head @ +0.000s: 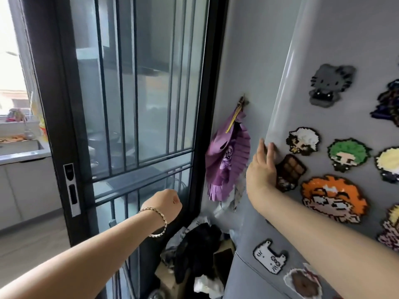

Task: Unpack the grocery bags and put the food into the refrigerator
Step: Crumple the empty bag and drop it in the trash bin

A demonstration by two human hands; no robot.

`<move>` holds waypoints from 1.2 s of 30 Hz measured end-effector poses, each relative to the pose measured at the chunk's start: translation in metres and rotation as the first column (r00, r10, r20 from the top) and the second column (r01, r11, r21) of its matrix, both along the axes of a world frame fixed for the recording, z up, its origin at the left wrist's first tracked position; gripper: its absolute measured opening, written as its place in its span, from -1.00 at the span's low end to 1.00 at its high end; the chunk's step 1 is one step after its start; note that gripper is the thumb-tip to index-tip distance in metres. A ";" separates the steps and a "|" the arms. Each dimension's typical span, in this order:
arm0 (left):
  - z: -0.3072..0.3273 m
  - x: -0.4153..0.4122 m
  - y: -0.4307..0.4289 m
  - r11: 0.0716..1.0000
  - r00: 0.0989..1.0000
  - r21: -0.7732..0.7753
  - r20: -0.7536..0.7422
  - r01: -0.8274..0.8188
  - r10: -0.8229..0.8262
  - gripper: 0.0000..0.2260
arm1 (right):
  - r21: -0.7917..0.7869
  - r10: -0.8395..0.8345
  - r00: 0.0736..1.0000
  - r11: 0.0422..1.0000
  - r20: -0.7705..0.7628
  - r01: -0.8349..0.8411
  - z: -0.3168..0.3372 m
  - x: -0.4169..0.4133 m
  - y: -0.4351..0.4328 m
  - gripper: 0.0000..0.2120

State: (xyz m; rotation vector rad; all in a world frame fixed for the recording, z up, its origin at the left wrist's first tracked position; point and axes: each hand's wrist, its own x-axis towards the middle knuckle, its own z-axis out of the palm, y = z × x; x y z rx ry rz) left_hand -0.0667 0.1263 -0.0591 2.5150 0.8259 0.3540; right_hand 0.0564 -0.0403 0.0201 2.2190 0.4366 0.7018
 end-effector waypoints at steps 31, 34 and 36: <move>-0.095 -0.647 -0.251 0.038 0.026 0.034 -0.310 -0.999 0.950 -0.78 | 0.482 0.480 -0.496 -0.164 -0.724 -0.861 -0.134 -0.617 0.026 -0.74; -0.095 -0.717 -0.346 -0.103 -0.112 0.046 -0.305 -0.994 0.946 -0.79 | 0.477 0.449 -0.564 -0.301 -0.693 -0.826 -0.142 -0.704 -0.043 -0.74; -0.092 -0.759 -0.407 -0.198 -0.205 0.056 -0.311 -0.979 0.928 -0.80 | 0.495 0.401 -0.600 -0.341 -0.692 -0.799 -0.147 -0.756 -0.087 -0.76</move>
